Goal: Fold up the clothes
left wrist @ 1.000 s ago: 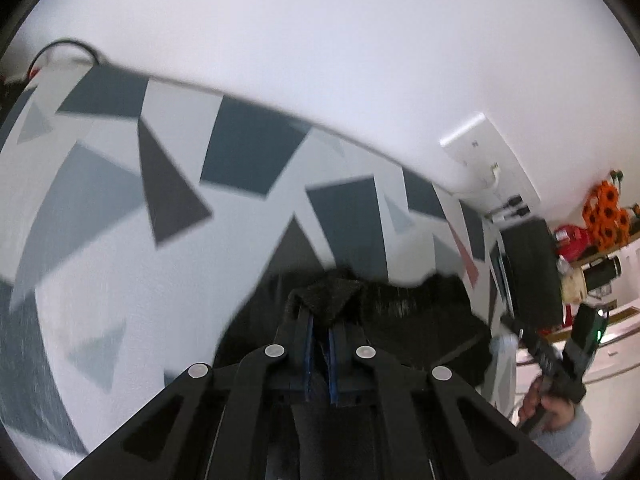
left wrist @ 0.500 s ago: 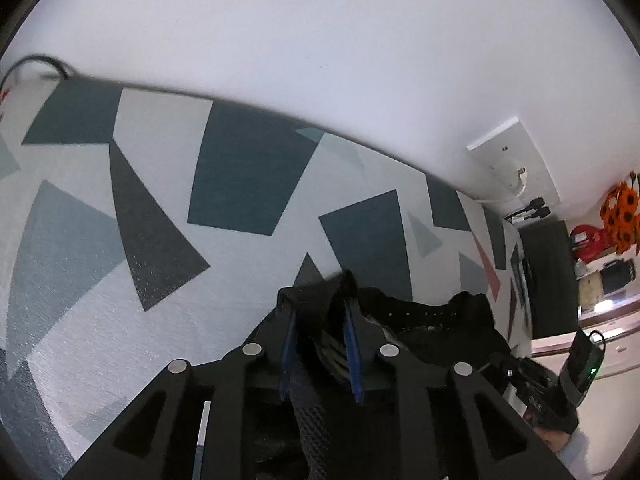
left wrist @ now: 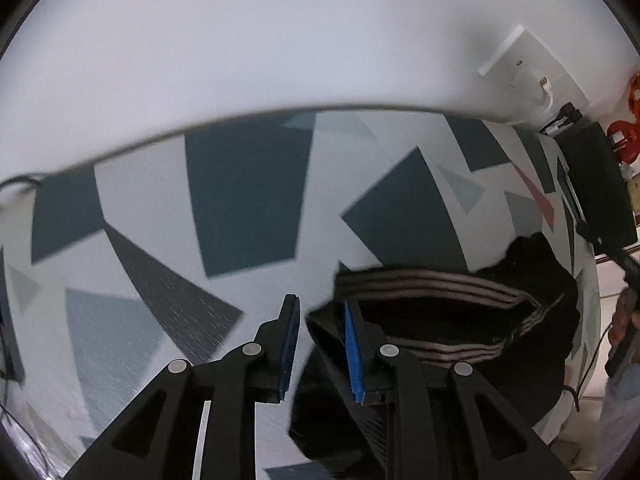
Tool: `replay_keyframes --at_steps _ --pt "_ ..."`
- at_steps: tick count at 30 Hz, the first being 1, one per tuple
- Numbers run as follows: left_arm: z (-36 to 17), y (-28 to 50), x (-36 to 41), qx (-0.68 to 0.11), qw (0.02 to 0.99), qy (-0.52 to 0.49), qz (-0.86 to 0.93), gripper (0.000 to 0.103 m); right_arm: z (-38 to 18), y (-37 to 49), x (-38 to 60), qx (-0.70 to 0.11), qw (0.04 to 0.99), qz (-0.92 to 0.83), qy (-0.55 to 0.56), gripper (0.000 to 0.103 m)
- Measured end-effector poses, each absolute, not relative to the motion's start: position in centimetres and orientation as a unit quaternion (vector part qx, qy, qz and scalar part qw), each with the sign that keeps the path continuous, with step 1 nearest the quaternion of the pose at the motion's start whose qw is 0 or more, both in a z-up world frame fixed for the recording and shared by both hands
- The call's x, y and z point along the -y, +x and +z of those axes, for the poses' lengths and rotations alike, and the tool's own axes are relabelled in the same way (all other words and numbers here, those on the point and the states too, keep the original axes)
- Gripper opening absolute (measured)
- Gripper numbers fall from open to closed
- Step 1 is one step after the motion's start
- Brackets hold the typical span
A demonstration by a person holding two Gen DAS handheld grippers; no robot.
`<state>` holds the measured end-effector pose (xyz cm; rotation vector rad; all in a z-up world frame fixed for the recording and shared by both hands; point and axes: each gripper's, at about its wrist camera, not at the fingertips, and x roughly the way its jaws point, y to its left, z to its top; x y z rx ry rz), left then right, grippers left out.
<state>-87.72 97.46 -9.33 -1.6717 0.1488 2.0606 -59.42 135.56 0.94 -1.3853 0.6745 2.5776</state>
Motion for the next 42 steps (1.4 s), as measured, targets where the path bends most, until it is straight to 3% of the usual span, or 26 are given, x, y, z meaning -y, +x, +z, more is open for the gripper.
replay_keyframes --at_steps 5,11,18,26,30,32,39,42 --pt "-8.4 -89.0 -96.7 -0.015 0.243 -0.606 0.757 0.022 1.5 -58.8 -129.6 -0.156 -0.084 0.859 -0.481 0.032" --pt "-6.6 -86.9 -95.5 0.014 0.260 -0.585 0.768 0.022 -1.3 -58.0 -124.6 -0.086 -0.110 0.825 -0.547 0.033" --pt "-8.8 -79.2 -98.1 -0.069 0.327 -0.608 0.720 0.022 -3.3 -59.1 -124.6 -0.074 -0.048 0.821 -0.564 0.038" --pt "-10.5 -77.8 -103.6 -0.148 0.332 -0.585 0.725 0.022 0.3 -64.3 -129.4 -0.111 0.043 0.859 -0.497 0.038" --pt "-10.1 -79.9 -105.3 -0.154 0.300 -0.555 0.761 0.022 1.5 -63.3 -130.5 -0.149 0.022 0.862 -0.484 0.043" --pt "-9.8 -81.3 -105.5 -0.138 0.284 -0.542 0.779 0.022 1.9 -61.9 -130.1 -0.131 0.009 0.866 -0.482 0.052" --pt "-7.8 -86.6 -102.1 -0.025 0.216 -0.520 0.826 0.022 -1.7 -59.4 -125.7 -0.079 -0.058 0.834 -0.544 0.052" --pt "-6.9 -86.9 -100.0 0.007 0.216 -0.518 0.828 0.022 -3.6 -60.1 -124.9 -0.060 -0.038 0.829 -0.555 0.052"
